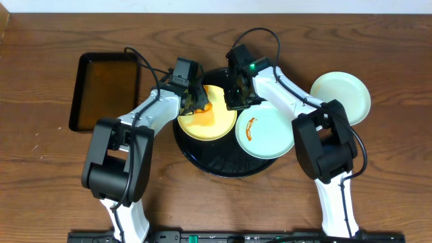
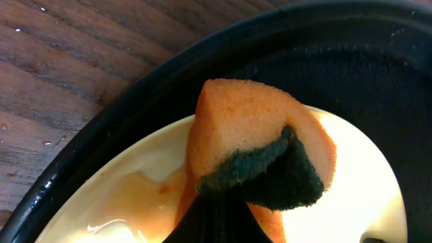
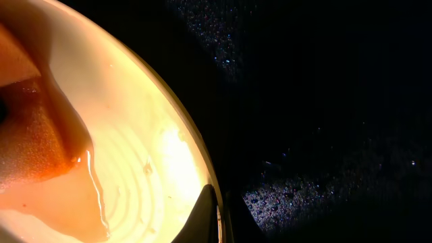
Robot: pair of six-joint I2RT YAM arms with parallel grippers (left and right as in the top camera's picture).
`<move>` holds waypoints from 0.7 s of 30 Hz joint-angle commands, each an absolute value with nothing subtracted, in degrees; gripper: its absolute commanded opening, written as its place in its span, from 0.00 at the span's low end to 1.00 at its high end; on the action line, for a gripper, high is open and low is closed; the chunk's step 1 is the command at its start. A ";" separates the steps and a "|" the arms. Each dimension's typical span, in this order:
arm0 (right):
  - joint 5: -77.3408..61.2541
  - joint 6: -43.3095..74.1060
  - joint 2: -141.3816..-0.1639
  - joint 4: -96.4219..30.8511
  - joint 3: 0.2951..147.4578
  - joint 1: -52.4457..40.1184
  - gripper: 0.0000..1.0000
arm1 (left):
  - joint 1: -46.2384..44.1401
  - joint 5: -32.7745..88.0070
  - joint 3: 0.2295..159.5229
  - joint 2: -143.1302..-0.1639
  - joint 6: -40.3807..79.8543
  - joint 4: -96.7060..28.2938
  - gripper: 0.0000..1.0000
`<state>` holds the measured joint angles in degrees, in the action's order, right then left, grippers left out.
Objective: Clean dirty plates on tray and stack at the side
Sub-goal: 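Scrub the yellow plate with the sponge in the left gripper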
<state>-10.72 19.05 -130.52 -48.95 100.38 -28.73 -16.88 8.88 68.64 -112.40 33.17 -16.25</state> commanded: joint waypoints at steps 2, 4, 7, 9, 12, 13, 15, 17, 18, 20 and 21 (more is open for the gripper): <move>-9.26 19.27 -132.31 -49.01 98.65 -29.71 0.01 | -16.99 6.17 67.75 -115.92 28.97 -20.08 0.07; -9.23 19.27 -132.31 -49.04 98.65 -29.71 0.01 | -17.02 0.67 67.75 -114.63 28.51 -22.96 0.07; -9.26 19.27 -132.33 -48.99 98.65 -29.71 0.01 | -17.02 -7.90 67.75 -111.87 28.51 -27.07 0.08; -9.23 19.27 -132.33 -48.97 98.65 -29.71 0.01 | -17.02 -12.71 67.75 -109.40 28.51 -29.43 0.07; -9.26 19.27 -132.31 -48.84 98.65 -29.71 0.01 | -17.02 -15.77 67.75 -105.62 28.45 -31.14 0.07; -9.23 19.27 -132.31 -48.82 98.65 -29.71 0.01 | -17.02 -15.73 67.75 -104.51 28.32 -31.18 0.07; -9.26 19.27 -132.31 -48.84 98.65 -29.71 0.01 | -17.23 -15.09 67.75 -102.48 28.34 -31.16 0.07; -9.26 19.27 -132.31 -48.86 98.65 -29.71 0.01 | -17.23 -12.27 67.75 -101.43 28.34 -30.85 0.08; -9.26 19.27 -132.33 -48.86 98.65 -29.71 0.01 | -17.23 -9.80 67.75 -101.23 28.34 -30.55 0.07; -9.23 19.27 -132.31 -48.82 98.65 -29.71 0.01 | -17.23 -3.01 67.72 -101.30 28.36 -29.67 0.07; -9.26 19.27 -132.31 -48.80 98.65 -29.71 0.01 | -17.26 0.82 67.72 -101.54 28.38 -29.30 0.07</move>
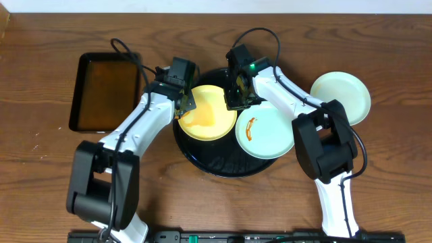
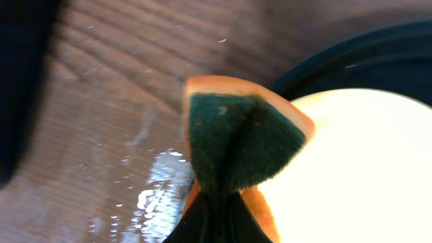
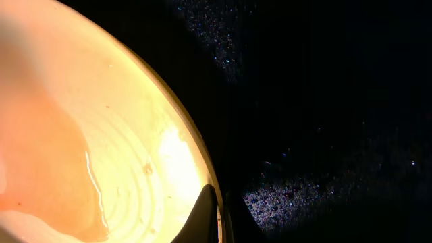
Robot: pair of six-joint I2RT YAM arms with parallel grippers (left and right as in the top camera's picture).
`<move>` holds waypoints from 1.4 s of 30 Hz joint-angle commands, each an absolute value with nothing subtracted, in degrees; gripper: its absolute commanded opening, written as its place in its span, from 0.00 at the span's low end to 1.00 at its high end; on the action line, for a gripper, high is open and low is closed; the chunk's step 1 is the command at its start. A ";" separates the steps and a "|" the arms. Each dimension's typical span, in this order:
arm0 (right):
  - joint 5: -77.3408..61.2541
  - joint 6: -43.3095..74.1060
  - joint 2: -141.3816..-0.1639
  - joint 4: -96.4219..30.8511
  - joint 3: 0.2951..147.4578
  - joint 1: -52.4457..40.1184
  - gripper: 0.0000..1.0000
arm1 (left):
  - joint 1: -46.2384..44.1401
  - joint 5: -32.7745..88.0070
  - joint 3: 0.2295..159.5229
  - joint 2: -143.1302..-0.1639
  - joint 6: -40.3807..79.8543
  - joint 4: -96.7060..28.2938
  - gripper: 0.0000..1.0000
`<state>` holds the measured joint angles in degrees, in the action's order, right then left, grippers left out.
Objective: Clean dirty plates on tray and stack at the side
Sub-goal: 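Scrub the yellow plate with the sponge in the left gripper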
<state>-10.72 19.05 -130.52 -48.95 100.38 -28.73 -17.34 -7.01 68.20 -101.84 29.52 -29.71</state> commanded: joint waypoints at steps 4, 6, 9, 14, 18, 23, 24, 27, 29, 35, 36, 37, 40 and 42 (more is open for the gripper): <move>-9.26 19.27 -132.31 -48.82 98.65 -29.71 0.01 | -17.96 9.30 67.72 -102.26 31.86 -28.82 0.07; -9.26 19.27 -132.31 -48.82 98.65 -29.71 0.01 | -18.81 9.91 67.72 -102.72 33.10 -28.82 0.08; -9.26 19.27 -132.31 -48.82 98.65 -29.71 0.01 | -20.45 9.89 67.70 -103.88 33.17 -28.80 0.08; -9.26 19.29 -132.31 -48.88 98.65 -29.71 0.01 | -22.33 9.85 67.70 -108.01 33.41 -28.10 0.08; -9.26 19.27 -132.31 -49.10 98.65 -29.71 0.01 | -21.78 9.82 67.70 -111.92 33.50 -28.03 0.08; -9.26 19.27 -132.31 -49.08 98.65 -29.71 0.01 | -21.17 0.82 67.72 -113.78 31.51 -30.09 0.08; -9.26 19.27 -132.31 -49.08 98.65 -29.71 0.01 | -21.17 -2.35 67.72 -113.51 31.27 -30.89 0.08; -9.23 19.27 -132.31 -49.08 98.65 -29.71 0.01 | -21.17 -10.59 67.75 -112.25 27.92 -32.67 0.07; -9.23 19.27 -132.33 -49.06 98.65 -29.71 0.01 | -21.17 -16.14 67.75 -110.93 27.38 -33.78 0.08; -9.26 19.27 -132.31 -49.01 98.65 -29.71 0.01 | -21.17 -25.12 67.75 -103.68 27.22 -34.70 0.08; -9.26 19.25 -132.31 -48.88 98.65 -29.71 0.01 | -21.19 -25.08 67.75 -102.21 27.24 -34.63 0.08; -9.26 19.25 -132.31 -48.77 98.65 -29.71 0.01 | -21.19 -24.97 67.75 -100.77 27.27 -34.63 0.08; -9.67 19.22 -132.05 -48.60 98.94 -29.71 0.01 | -21.10 -21.56 67.75 -96.03 29.30 -35.16 0.07; -11.16 18.37 -131.41 -48.88 99.77 -29.65 0.01 | -20.58 -16.51 67.75 -92.36 30.85 -35.11 0.08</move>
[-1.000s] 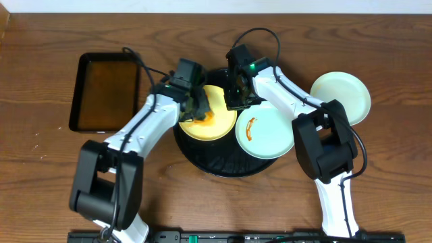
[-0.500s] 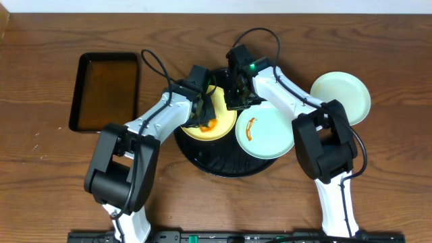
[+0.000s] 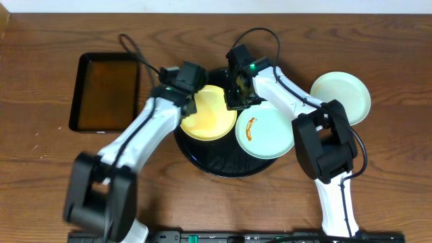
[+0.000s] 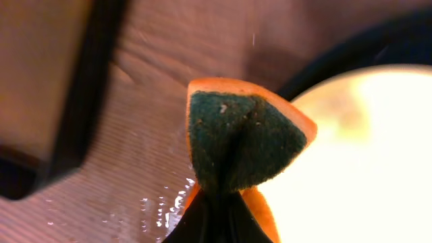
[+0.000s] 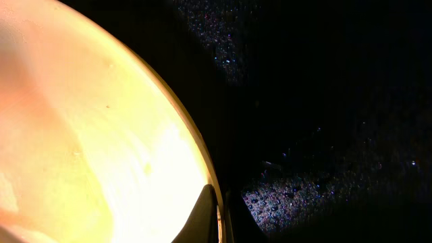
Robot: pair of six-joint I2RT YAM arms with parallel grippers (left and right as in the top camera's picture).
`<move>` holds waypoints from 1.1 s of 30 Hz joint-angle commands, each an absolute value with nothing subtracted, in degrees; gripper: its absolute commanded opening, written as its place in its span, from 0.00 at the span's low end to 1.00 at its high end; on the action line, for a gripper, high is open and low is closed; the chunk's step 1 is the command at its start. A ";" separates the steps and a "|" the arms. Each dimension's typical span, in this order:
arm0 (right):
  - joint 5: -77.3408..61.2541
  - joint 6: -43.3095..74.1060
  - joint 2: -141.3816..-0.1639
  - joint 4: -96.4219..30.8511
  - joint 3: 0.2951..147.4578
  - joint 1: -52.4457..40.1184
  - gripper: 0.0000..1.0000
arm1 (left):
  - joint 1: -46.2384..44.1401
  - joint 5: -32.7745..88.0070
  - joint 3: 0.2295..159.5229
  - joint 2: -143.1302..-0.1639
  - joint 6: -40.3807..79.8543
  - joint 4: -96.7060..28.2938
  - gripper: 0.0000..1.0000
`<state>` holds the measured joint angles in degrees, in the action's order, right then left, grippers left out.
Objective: Clean dirty plates on tray and stack at the side
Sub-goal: 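Scrub the yellow plate with the sponge in the left gripper, then move the sponge back toward the water tray with the left gripper, then lift the yellow plate right and stack it on the green plate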
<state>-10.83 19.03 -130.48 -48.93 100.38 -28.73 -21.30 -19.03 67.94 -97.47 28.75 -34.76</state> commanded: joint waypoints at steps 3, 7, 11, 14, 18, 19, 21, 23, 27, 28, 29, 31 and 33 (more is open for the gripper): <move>-12.75 16.71 -129.88 -49.06 101.27 -29.65 0.01 | -19.11 -10.17 67.75 -87.83 31.18 -34.70 0.08; -10.57 15.07 -125.97 -48.93 102.65 -29.65 0.01 | -14.52 -0.43 67.75 -82.11 31.16 -34.74 0.07; -3.60 13.96 -120.88 -49.06 102.98 -29.65 0.01 | -9.30 6.72 67.72 -79.68 31.11 -36.12 0.08; 0.78 11.51 -117.14 -49.06 102.98 -29.65 0.01 | -6.68 7.27 67.72 -79.96 31.14 -38.22 0.07; 7.14 9.82 -112.44 -49.23 102.98 -29.65 0.01 | -5.26 7.27 67.72 -80.88 31.14 -40.36 0.08; 8.45 9.17 -111.46 -49.34 102.98 -29.65 0.01 | -5.19 7.29 67.72 -80.99 31.14 -40.66 0.07; 11.27 7.49 -109.73 -49.69 102.98 -29.69 0.01 | -5.21 7.29 67.72 -81.12 31.14 -40.88 0.08; 14.06 5.45 -108.38 -50.00 102.98 -29.74 0.01 | -5.19 7.29 67.72 -81.19 31.14 -40.93 0.08; 19.92 0.16 -107.13 -50.00 102.98 -30.00 0.01 | -5.19 7.29 67.72 -81.19 31.16 -40.91 0.08; 22.35 -0.62 -107.13 -49.82 102.98 -30.22 0.01 | -5.19 7.29 67.72 -81.19 31.16 -40.91 0.08; 25.02 -1.50 -107.13 -49.60 102.98 -30.55 0.01 | -5.19 7.29 67.72 -81.19 31.16 -40.91 0.08; 29.87 -3.51 -107.15 -48.99 102.96 -31.33 0.01 | -5.19 7.29 67.72 -81.21 31.16 -40.91 0.08; 34.50 -6.31 -107.15 -47.66 102.96 -32.40 0.01 | -5.19 7.29 67.72 -81.23 31.16 -40.91 0.08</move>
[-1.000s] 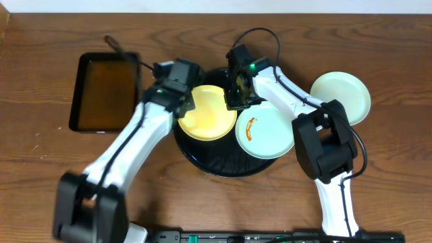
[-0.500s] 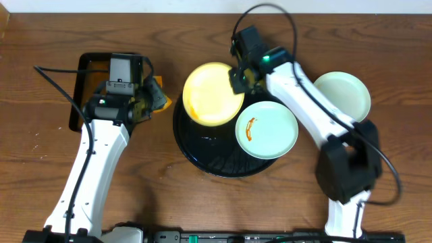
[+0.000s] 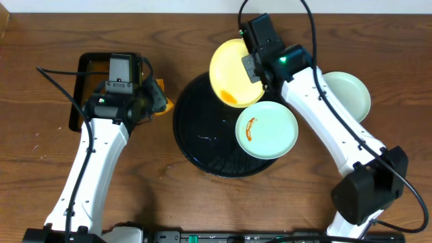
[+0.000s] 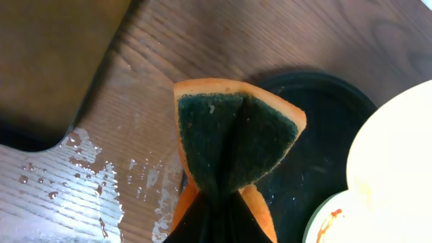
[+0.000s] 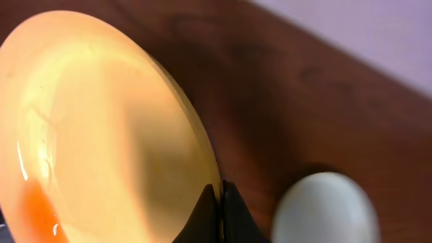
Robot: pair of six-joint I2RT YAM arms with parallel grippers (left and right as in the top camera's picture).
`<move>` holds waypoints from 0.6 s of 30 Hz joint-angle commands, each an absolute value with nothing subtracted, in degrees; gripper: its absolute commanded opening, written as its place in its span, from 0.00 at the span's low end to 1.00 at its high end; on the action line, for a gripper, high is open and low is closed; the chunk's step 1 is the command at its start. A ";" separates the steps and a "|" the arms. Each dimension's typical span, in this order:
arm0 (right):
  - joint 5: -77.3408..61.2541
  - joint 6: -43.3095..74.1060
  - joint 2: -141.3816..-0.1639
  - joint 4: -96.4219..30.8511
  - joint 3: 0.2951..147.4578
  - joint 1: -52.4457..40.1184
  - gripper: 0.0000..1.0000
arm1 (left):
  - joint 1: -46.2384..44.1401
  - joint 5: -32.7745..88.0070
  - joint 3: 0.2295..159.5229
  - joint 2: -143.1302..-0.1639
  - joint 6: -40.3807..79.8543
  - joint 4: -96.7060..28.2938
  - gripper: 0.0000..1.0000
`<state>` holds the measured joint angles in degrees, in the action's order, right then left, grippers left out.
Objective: Clean dirty plates on tray and stack at the side
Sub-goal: 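Lift the yellow plate right and stack it on the green plate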
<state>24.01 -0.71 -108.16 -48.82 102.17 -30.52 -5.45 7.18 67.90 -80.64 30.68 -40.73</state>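
My right gripper [image 3: 255, 65] is shut on the rim of the yellow plate [image 3: 233, 73], which hangs tilted above the round black tray [image 3: 202, 145]; orange liquid pools at its low edge [image 5: 37, 206]. A pale green plate [image 3: 266, 129] with a red smear lies on the tray. Another pale green plate [image 3: 347, 96] sits on the table at the right. My left gripper [image 3: 150, 102] is shut on the folded orange and green sponge [image 4: 233, 145], held above the wood between the two trays.
A rectangular black tray [image 3: 101, 88] holding brownish liquid lies at the left. Water is splashed on the wood [image 4: 81, 182] beside it. The far table edge runs just behind the raised plate.
The yellow plate was flat on the round tray; now my right gripper holds it raised and tilted over the tray's back edge. My left gripper with the sponge has moved left, off the tray.
First the sponge was pressed on the yellow plate, my right gripper pinching the plate's rim. Then the sponge stood at the plate's left edge, and stayed near there. Now the plate is lifted and tilted, the sponge out over the wood.
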 commanded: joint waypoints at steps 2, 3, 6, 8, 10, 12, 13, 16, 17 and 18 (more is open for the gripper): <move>38.96 -10.48 -107.15 -45.60 102.96 -33.74 0.01 | -5.19 7.29 67.72 -81.23 31.16 -40.91 0.08; 41.15 -12.73 -107.15 -44.49 102.96 -34.52 0.01 | -5.19 7.29 67.72 -81.23 31.16 -40.93 0.08; 47.83 -18.81 -107.15 -40.84 102.96 -36.97 0.01 | -5.19 7.29 67.72 -81.23 31.16 -40.91 0.08; 52.23 -24.45 -107.15 -38.09 102.96 -38.81 0.01 | -5.21 7.29 67.72 -81.23 31.16 -40.91 0.08; 54.37 -28.36 -107.15 -36.21 102.96 -39.97 0.01 | -5.21 7.29 67.72 -81.23 31.16 -40.91 0.08; 56.77 -31.83 -107.15 -33.85 102.96 -41.36 0.01 | -5.19 7.29 67.72 -81.23 31.16 -40.91 0.08; 57.76 -33.12 -107.15 -32.84 102.96 -42.09 0.01 | -5.21 7.29 67.72 -81.23 31.16 -40.91 0.08; 59.24 -36.16 -107.15 -31.27 102.96 -44.05 0.01 | -5.21 7.29 67.72 -81.23 31.16 -40.91 0.08; 59.81 -36.58 -107.15 -30.92 102.96 -44.60 0.01 | -5.19 7.29 67.72 -81.23 31.16 -40.91 0.08; 60.18 -36.88 -107.15 -30.61 102.96 -45.08 0.01 | -5.19 7.29 67.72 -81.23 31.16 -40.91 0.08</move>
<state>54.94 -31.73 -108.16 -31.40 102.17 -43.57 -5.45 7.20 67.90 -80.64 30.70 -40.75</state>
